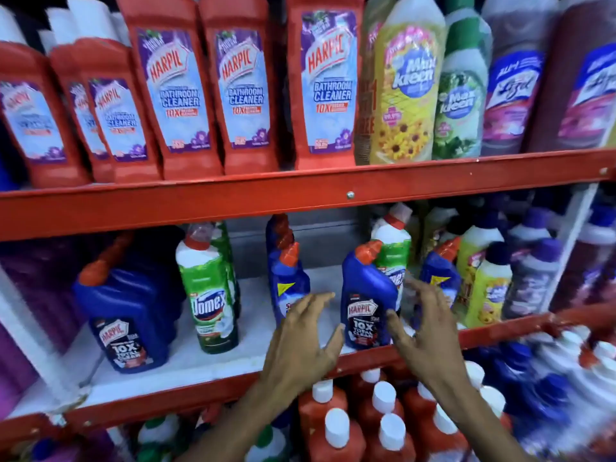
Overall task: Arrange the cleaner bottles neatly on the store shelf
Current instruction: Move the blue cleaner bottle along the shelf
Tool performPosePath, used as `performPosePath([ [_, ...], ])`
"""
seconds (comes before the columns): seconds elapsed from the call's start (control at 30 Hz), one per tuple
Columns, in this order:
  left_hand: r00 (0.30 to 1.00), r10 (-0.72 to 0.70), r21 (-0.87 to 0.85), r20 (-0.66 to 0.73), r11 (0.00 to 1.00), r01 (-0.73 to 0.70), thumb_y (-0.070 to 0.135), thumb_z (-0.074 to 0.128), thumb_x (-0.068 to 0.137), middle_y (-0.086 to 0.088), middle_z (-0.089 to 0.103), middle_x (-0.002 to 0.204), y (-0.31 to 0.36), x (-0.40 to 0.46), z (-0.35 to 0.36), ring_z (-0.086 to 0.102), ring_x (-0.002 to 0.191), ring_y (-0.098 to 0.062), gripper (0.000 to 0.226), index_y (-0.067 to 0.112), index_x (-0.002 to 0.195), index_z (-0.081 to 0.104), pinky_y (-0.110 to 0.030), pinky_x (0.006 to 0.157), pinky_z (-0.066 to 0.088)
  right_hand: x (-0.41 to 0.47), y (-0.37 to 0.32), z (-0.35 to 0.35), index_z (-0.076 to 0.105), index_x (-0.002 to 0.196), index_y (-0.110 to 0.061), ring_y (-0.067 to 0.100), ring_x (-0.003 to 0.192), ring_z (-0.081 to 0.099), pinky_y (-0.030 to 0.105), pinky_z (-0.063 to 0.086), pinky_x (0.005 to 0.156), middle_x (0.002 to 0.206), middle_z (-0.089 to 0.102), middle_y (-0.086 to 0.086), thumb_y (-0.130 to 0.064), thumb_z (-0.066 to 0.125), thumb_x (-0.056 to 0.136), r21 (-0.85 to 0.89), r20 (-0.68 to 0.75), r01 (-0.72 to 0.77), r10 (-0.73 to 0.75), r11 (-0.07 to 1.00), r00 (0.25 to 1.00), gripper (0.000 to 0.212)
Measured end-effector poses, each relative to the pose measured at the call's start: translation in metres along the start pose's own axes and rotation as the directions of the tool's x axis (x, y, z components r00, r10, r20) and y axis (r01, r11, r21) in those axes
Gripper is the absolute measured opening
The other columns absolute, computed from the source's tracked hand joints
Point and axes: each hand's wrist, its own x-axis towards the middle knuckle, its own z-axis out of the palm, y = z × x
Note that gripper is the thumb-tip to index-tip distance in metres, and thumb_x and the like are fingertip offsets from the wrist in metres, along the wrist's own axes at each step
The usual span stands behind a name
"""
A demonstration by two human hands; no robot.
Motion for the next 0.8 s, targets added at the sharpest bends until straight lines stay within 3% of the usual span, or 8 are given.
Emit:
performPosePath([
  [0.13, 0.964, -0.227, -0.257, 0.136, 0.932, 0.256, 0.027, 0.072, 0.088, -0.001, 0.067, 0.136, 0.002, 0.022, 0.024, 0.065, 0.121, -0.019, 0.056, 0.018, 0.139, 0.053, -0.040, 0.105, 0.054, 0.001, 0.015, 0.007, 0.060, 0.127, -0.012, 0.014, 0.095, 0.072, 0.023, 0.053, 0.081, 0.113, 0.073, 0.003, -0.016, 0.079, 0.082, 0.084, 0.228, -0.241, 0.217, 0.967, 0.949, 0.049],
  [0.23, 0.948, -0.259, -0.350, 0.183, 0.884, 0.309, 0.011, 0.072, 0.087, -0.004, 0.074, 0.125, -0.003, 0.035, 0.043, 0.070, 0.114, -0.021, 0.046, 0.014, 0.132, 0.059, -0.046, 0.102, 0.057, 0.006, 0.025, 0.011, 0.068, 0.117, -0.016, -0.008, 0.087, 0.071, 0.005, 0.049, 0.072, 0.100, 0.077, -0.008, -0.019, 0.080, 0.082, 0.110, 0.301, -0.254, 0.212, 0.961, 0.930, 0.037],
  [0.3, 0.948, -0.257, -0.383, 0.187, 0.870, 0.311, 0.008, 0.072, 0.088, -0.005, 0.076, 0.120, -0.006, 0.035, 0.048, 0.072, 0.110, -0.020, 0.041, 0.013, 0.127, 0.060, -0.047, 0.099, 0.058, 0.007, 0.028, 0.011, 0.070, 0.114, -0.017, -0.009, 0.087, 0.071, 0.005, 0.049, 0.072, 0.100, 0.078, -0.008, -0.018, 0.082, 0.081, 0.143, 0.307, -0.258, 0.205, 0.956, 0.929, 0.035],
  [0.4, 0.955, -0.266, -0.441, 0.128, 0.847, 0.295, 0.008, 0.074, 0.085, 0.001, 0.076, 0.117, -0.008, 0.025, 0.049, 0.072, 0.109, -0.015, 0.040, 0.019, 0.121, 0.062, -0.048, 0.099, 0.058, 0.004, 0.025, 0.010, 0.070, 0.117, -0.021, 0.001, 0.092, 0.074, 0.022, 0.058, 0.082, 0.103, 0.079, -0.012, -0.012, 0.082, 0.078, 0.202, 0.306, -0.265, 0.196, 0.943, 0.931, 0.041],
  [0.47, 0.965, -0.253, -0.486, 0.066, 0.837, 0.253, 0.005, 0.075, 0.084, 0.007, 0.077, 0.115, -0.007, 0.015, 0.041, 0.072, 0.109, -0.013, 0.043, 0.030, 0.117, 0.062, -0.045, 0.100, 0.059, 0.001, 0.018, 0.010, 0.070, 0.113, -0.028, -0.005, 0.092, 0.073, 0.017, 0.057, 0.082, 0.099, 0.079, -0.021, -0.009, 0.082, 0.077, 0.250, 0.298, -0.227, 0.149, 0.941, 0.943, 0.042],
  [0.53, 0.972, -0.237, -0.518, -0.008, 0.832, 0.198, 0.002, 0.074, 0.085, 0.019, 0.077, 0.111, -0.007, 0.006, 0.025, 0.073, 0.104, -0.005, 0.054, 0.045, 0.114, 0.060, -0.030, 0.095, 0.060, 0.000, 0.002, 0.010, 0.070, 0.111, -0.032, -0.007, 0.094, 0.072, 0.010, 0.053, 0.081, 0.101, 0.077, -0.027, -0.009, 0.082, 0.078, 0.299, 0.289, -0.206, 0.117, 0.932, 0.950, 0.042],
  [0.63, 0.966, -0.242, -0.535, -0.092, 0.830, 0.157, 0.010, 0.072, 0.085, 0.033, 0.074, 0.110, -0.009, -0.007, -0.015, 0.072, 0.101, 0.004, 0.055, 0.054, 0.115, 0.060, -0.014, 0.087, 0.056, 0.002, -0.027, 0.017, 0.070, 0.113, -0.031, -0.003, 0.096, 0.073, 0.013, 0.055, 0.084, 0.103, 0.077, -0.025, -0.014, 0.083, 0.078, 0.374, 0.299, -0.179, 0.065, 0.910, 0.952, 0.041],
  [0.8, 0.936, -0.273, -0.508, -0.221, 0.852, 0.128, 0.022, 0.071, 0.083, 0.032, 0.074, 0.113, -0.036, -0.037, -0.080, 0.073, 0.105, 0.000, 0.052, 0.061, 0.115, 0.060, -0.018, 0.090, 0.057, -0.001, -0.090, 0.052, 0.069, 0.106, -0.041, 0.001, 0.096, 0.074, 0.023, 0.058, 0.087, 0.103, 0.078, -0.022, -0.026, 0.081, 0.073, 0.474, 0.352, -0.148, -0.033, 0.868, 0.936, 0.039],
])
